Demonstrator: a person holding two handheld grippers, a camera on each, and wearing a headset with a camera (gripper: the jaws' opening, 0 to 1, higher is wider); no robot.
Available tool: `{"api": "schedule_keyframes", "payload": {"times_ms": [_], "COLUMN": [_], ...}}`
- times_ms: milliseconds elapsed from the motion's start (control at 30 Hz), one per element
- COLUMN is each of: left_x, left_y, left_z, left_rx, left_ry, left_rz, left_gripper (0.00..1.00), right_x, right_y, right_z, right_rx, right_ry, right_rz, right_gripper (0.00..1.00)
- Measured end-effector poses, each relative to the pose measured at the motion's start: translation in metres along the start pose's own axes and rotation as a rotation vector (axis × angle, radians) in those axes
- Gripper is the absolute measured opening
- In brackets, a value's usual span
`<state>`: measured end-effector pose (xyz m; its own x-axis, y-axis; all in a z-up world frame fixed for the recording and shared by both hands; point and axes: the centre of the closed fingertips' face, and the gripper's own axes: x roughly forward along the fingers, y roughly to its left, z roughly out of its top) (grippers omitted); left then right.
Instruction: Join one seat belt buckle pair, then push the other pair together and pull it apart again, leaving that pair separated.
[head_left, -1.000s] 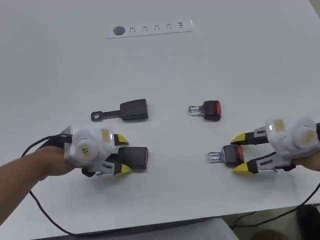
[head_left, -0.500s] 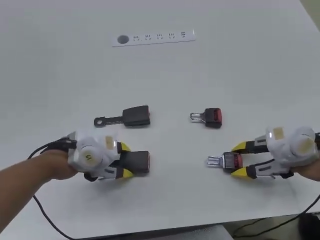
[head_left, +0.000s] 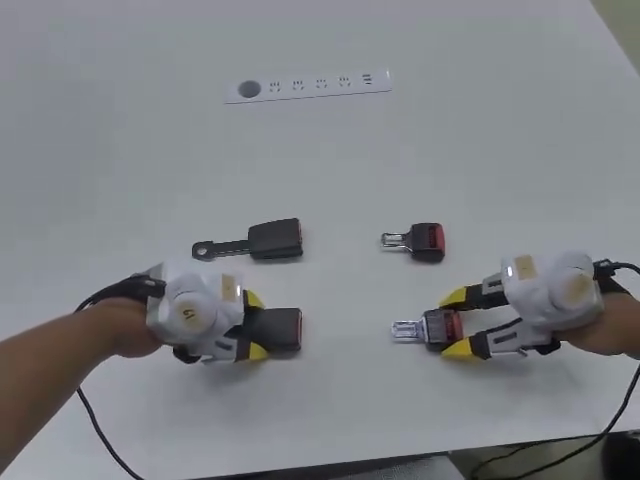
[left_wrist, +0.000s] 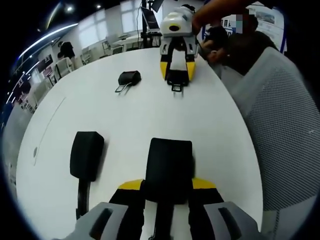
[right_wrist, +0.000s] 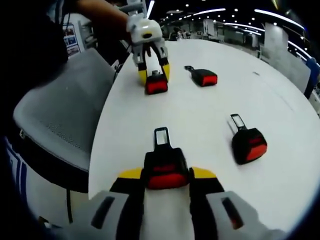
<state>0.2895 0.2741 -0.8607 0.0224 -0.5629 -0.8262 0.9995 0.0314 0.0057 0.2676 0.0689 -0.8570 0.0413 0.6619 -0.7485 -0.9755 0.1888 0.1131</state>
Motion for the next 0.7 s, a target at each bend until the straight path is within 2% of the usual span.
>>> {"api": "schedule_keyframes", "payload": {"times_ms": [400, 700], "left_x": [0.000, 0.001], "left_y": [-0.001, -0.002], "left_z": [-0.001, -0.001], "left_rx": [-0.009, -0.011], "left_ry": [0.015, 0.022], "left_rz": [0.001, 0.001], "left_gripper": [0.35, 0.35], "right_x": [0.022, 0.039], "right_y": [0.000, 0.007], "right_z": [0.018, 0.033], "right_rx": [-0.005, -0.005], "right_ry": [-0.035, -0.065], "right_rz": [0.001, 0.000], "right_gripper": [0.35, 0.35]}}
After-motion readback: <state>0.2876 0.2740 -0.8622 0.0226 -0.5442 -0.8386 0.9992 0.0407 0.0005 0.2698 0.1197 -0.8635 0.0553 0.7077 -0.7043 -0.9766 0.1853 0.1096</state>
